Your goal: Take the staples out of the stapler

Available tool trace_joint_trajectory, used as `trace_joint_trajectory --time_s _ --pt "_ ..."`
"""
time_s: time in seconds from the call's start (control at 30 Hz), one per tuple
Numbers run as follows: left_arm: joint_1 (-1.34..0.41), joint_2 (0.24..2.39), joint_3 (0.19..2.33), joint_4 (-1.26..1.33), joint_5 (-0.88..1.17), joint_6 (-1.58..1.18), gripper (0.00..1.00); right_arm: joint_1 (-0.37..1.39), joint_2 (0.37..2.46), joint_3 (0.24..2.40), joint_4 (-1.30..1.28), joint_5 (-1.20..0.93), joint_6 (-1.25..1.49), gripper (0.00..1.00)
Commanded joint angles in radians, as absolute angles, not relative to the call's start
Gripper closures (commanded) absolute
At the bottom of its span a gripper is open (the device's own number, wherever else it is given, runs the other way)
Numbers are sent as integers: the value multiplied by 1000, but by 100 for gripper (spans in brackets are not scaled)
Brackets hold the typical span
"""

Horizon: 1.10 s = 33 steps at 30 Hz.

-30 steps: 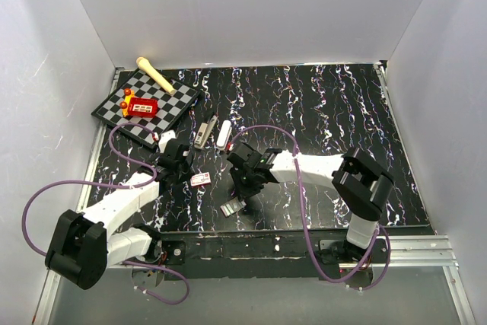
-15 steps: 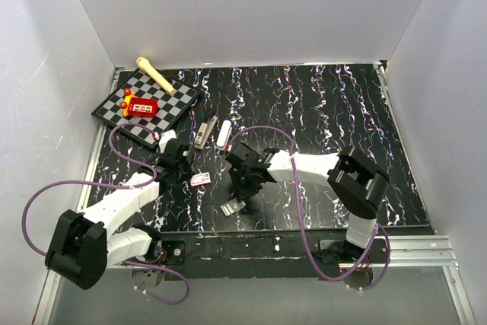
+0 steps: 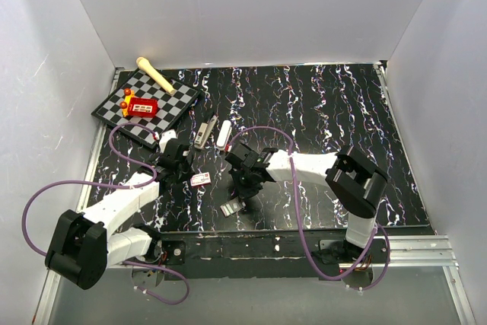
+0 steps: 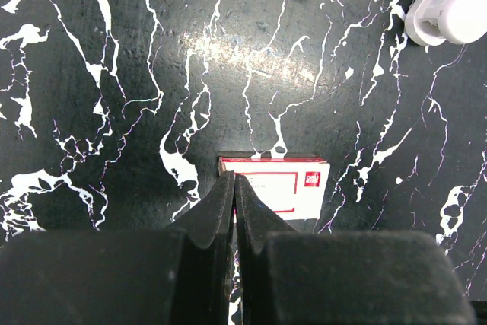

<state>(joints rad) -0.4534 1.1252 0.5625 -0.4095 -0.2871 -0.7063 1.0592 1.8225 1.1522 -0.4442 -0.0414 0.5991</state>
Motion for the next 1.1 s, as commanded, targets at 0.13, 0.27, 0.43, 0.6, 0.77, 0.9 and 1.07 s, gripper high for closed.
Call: trace_joint_trajectory --time_s 0.13,0.27,0.43,0.6,0.77,0.9,1.07 --pt "-448 1118 554 -391 -285 -698 100 1054 1842 1206 -468 -54 598 99" --pt "-448 1121 549 -391 -285 -699 100 1054 1847 1212 -476 -49 604 99" --pt "-448 1121 543 -408 -301 -710 100 1028 1848 1220 -492 -21 630 99" --pt "-448 1149 549 -419 -308 -721 100 973 1848 1235 -488 -11 638 99" --pt "-446 1206 578 -434 -313 -727 100 945 1876 1302 -509 -5 637 99" --pt "-445 1256 600 -452 -314 -735 100 933 1902 1339 -520 -6 638 99" --pt "-437 1288 617 -460 -314 -741 100 920 1919 1367 -522 -6 630 99"
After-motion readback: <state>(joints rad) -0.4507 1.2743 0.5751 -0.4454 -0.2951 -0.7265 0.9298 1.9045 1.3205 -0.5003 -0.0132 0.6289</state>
